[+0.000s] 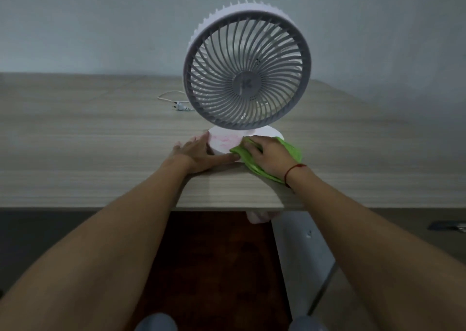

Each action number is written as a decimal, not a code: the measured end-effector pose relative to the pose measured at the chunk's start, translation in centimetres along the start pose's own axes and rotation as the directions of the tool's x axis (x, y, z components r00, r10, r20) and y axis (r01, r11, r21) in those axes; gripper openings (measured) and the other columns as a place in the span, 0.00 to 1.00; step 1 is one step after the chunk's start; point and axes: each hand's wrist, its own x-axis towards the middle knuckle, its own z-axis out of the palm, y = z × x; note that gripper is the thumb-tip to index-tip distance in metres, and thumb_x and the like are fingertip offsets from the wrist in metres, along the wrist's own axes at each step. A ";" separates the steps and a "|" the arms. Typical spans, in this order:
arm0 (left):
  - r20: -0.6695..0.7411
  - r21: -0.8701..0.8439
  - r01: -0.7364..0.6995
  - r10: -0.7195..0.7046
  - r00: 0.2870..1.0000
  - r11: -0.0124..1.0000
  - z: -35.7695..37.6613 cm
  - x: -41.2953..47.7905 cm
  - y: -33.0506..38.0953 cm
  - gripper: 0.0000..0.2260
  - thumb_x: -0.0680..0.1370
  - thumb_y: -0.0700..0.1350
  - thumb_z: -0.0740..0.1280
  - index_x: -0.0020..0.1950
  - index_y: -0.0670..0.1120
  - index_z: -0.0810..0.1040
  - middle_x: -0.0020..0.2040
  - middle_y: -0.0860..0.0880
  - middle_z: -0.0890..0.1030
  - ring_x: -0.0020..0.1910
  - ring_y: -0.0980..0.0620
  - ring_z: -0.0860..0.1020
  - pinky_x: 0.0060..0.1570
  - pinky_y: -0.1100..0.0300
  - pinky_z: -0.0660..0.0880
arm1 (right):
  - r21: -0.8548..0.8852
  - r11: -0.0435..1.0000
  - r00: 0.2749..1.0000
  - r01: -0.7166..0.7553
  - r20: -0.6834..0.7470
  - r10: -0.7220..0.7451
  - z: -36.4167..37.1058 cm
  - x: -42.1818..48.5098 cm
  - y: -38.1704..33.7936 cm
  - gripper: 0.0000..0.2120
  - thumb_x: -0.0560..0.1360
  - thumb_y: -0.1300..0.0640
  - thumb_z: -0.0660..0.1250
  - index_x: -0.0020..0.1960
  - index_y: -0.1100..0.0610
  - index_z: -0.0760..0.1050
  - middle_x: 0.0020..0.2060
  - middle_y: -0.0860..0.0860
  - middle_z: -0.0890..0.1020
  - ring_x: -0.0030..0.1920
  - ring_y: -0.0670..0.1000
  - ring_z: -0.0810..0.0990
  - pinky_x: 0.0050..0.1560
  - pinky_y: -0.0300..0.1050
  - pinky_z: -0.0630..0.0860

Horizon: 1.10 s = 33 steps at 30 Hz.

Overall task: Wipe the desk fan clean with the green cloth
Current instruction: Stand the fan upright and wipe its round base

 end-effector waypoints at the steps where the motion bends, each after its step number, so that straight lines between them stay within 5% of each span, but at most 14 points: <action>1: -0.001 0.001 -0.005 0.005 1.000 1.000 -0.1 -0.1 0.1 0.59 0.52 0.85 0.53 0.77 0.55 0.55 0.77 0.51 0.64 0.76 0.49 0.63 0.72 0.37 0.56 | 0.008 1.000 1.000 0.027 0.001 -0.027 -0.4 -0.4 0.4 0.16 0.81 0.53 0.59 0.63 0.57 0.77 0.59 0.58 0.82 0.59 0.58 0.79 0.61 0.50 0.73; 10: 0.036 0.010 0.024 -0.024 0.999 1.000 0.1 0.2 0.1 0.61 0.50 0.85 0.51 0.78 0.56 0.50 0.80 0.52 0.57 0.79 0.52 0.54 0.75 0.39 0.48 | 0.010 0.957 0.954 -0.291 -0.075 0.291 -1.8 2.2 3.7 0.18 0.81 0.54 0.55 0.62 0.63 0.75 0.62 0.63 0.78 0.62 0.63 0.75 0.61 0.50 0.70; 20: 0.036 0.013 0.016 -0.016 0.999 1.000 0.2 0.3 0.0 0.63 0.49 0.86 0.49 0.79 0.54 0.49 0.80 0.52 0.57 0.79 0.51 0.55 0.75 0.40 0.49 | 0.090 0.992 0.994 -0.094 0.073 0.087 0.0 1.3 -0.6 0.17 0.80 0.50 0.60 0.64 0.57 0.76 0.63 0.56 0.79 0.63 0.57 0.76 0.66 0.48 0.70; 24: 0.031 0.009 0.010 -0.010 0.999 1.000 0.0 0.2 0.0 0.61 0.51 0.86 0.50 0.78 0.55 0.50 0.79 0.52 0.58 0.78 0.51 0.56 0.75 0.39 0.50 | 0.141 0.990 0.998 0.019 0.050 -0.026 -1.3 -0.4 0.2 0.14 0.80 0.55 0.62 0.60 0.58 0.80 0.57 0.54 0.83 0.57 0.53 0.79 0.57 0.40 0.70; 33: 0.013 0.002 0.045 -0.045 0.999 0.999 0.2 0.4 0.1 0.60 0.51 0.85 0.51 0.78 0.55 0.51 0.79 0.51 0.59 0.78 0.50 0.57 0.74 0.39 0.48 | -0.015 0.967 0.967 -0.255 -0.012 0.255 -0.8 3.1 1.5 0.18 0.82 0.52 0.54 0.61 0.62 0.76 0.62 0.63 0.77 0.61 0.62 0.76 0.61 0.50 0.70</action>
